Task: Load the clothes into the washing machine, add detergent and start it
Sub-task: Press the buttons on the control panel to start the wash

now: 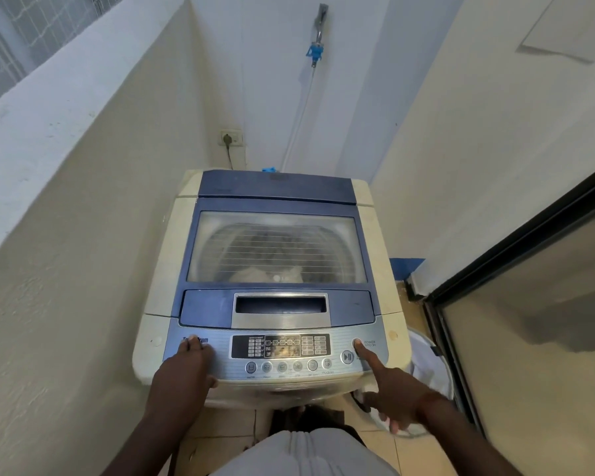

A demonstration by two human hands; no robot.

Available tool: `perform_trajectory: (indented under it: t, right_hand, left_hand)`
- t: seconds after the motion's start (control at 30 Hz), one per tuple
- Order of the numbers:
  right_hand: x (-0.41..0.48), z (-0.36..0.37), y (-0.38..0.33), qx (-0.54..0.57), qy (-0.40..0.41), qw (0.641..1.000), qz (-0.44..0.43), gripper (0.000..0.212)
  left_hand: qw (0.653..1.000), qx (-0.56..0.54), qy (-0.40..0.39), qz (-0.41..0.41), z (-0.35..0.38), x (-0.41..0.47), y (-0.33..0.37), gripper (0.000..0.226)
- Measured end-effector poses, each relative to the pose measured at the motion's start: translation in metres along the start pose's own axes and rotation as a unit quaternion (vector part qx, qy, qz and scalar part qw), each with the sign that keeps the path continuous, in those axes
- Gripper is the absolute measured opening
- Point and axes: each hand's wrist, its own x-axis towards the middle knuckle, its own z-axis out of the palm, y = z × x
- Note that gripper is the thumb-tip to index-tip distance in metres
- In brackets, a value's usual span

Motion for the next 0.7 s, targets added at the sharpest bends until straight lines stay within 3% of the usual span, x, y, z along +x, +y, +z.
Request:
perform_trajectory:
  t: [0.03,0.07,0.1,0.17,0.23,0.3,0.37,0.4,0.47,0.6,0.7]
  right_hand:
    - [-0.006,-0.008,-0.001,0.118,-0.019,0.993,-0.002,0.076]
    - [-0.008,-0.013,0.0,0.206,0.012,0.978,-0.008,0.056]
    - [-0.011,-0.015,0.0,0.272,0.066,0.96,-0.008,0.037]
    - [-0.011,-0.007,0.001,0.348,0.188,0.918,0.018,0.025]
    - [-0.013,0.012,-0.006,0.427,0.232,0.872,0.055,0.025]
    - [-0.01,0.026,-0.017,0.545,0.226,0.799,0.113,0.023]
    - [-0.003,0.034,-0.031,0.634,0.21,0.724,0.172,0.05]
    - [0.004,0.038,-0.035,0.648,0.206,0.708,0.19,0.07]
    - [0.018,0.04,-0.042,0.654,0.191,0.71,0.174,0.088]
    - [0.029,0.034,-0.057,0.667,0.175,0.704,0.172,0.046]
    - [0.037,0.033,-0.052,0.679,0.149,0.694,0.187,0.032]
  left_hand:
    - [1.0,0.003,0.001,0.001,-0.001,0.0,0.001,0.036]
    - [1.0,0.005,-0.001,0.001,-0.001,0.0,0.001,0.037]
    - [1.0,0.006,-0.002,0.002,0.0,0.0,0.002,0.039]
    - [1.0,0.006,-0.003,0.002,0.001,-0.001,0.001,0.043]
    - [1.0,0.006,-0.001,0.001,0.002,-0.002,0.001,0.045]
    - [1.0,0.007,0.001,0.003,0.002,-0.004,0.001,0.047]
    - [1.0,0.01,0.005,0.007,0.002,-0.004,0.001,0.047]
    - [1.0,0.011,0.005,0.008,0.001,-0.004,0.001,0.048]
    - [1.0,0.012,0.001,0.008,0.001,-0.004,0.001,0.048]
    - [1.0,0.01,-0.001,0.005,0.001,-0.004,0.001,0.047]
    - [1.0,0.0,-0.001,0.002,0.002,-0.003,-0.001,0.045]
